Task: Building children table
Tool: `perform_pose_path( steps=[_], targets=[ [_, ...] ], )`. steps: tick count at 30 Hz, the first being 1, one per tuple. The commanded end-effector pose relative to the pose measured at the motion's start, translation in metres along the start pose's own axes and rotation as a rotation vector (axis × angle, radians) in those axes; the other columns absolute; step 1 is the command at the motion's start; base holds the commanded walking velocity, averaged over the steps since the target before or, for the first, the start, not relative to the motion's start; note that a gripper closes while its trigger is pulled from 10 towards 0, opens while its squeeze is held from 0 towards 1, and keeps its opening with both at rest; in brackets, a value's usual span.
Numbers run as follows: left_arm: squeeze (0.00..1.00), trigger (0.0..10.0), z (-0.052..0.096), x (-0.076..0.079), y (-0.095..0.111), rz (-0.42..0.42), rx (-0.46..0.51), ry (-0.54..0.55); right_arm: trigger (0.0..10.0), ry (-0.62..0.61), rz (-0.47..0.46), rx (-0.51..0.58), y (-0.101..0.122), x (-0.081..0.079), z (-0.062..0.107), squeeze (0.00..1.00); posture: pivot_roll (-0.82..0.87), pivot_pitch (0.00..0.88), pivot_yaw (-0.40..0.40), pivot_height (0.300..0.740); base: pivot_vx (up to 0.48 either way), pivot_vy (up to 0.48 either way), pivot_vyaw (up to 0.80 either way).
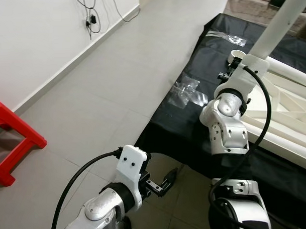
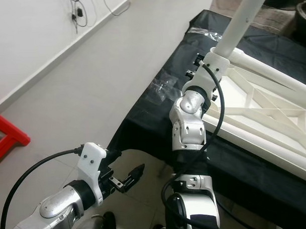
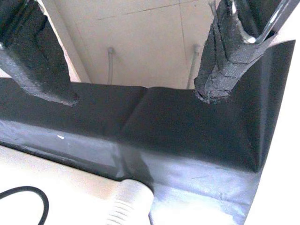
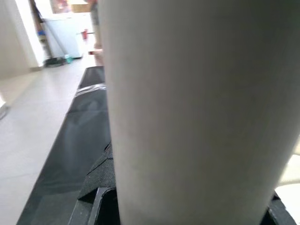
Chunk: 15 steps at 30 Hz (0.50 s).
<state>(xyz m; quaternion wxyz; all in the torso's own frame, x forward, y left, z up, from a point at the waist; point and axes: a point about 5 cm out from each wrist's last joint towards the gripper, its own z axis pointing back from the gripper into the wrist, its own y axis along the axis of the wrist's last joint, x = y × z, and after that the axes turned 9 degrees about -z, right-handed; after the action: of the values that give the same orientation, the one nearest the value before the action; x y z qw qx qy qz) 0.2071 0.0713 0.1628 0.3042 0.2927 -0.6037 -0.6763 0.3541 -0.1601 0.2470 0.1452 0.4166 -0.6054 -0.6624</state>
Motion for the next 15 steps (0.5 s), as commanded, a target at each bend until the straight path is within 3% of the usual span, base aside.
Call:
perform_pose_path(
  steps=[1, 7, 13, 15],
  targets=[
    [0.0, 10.0, -0.001, 0.002, -0.003, -0.006, -0.01, -0.011, 10.0, -0.198, 0.17, -0.129, -0.042, 0.031, 0.002, 0.0, 0.19, 0.216, -0.082, 0.74, 0.0, 0.0, 0.0],
    [0.0, 10.0, -0.002, 0.0, -0.004, -0.01, -0.007, -0.013, 10.0, -0.423, 0.173, -0.159, -0.048, 0.033, 0.019, 0.0, 0.18, 0.212, -0.08, 0.74, 0.0, 0.0, 0.0],
    [0.0, 10.0, -0.002, 0.0, -0.005, -0.011, -0.005, -0.015, 10.0, -0.445, 0.093, -0.147, -0.047, 0.028, 0.023, 0.0, 0.18, 0.207, -0.081, 0.74, 0.0, 0.0, 0.0],
    [0.0, 10.0, -0.003, 0.0, -0.006, -0.011, -0.004, -0.016, 10.0, -0.371, 0.043, -0.174, -0.048, 0.018, 0.025, 0.0, 0.18, 0.201, -0.079, 0.74, 0.0, 0.0, 0.0]
  ],
)
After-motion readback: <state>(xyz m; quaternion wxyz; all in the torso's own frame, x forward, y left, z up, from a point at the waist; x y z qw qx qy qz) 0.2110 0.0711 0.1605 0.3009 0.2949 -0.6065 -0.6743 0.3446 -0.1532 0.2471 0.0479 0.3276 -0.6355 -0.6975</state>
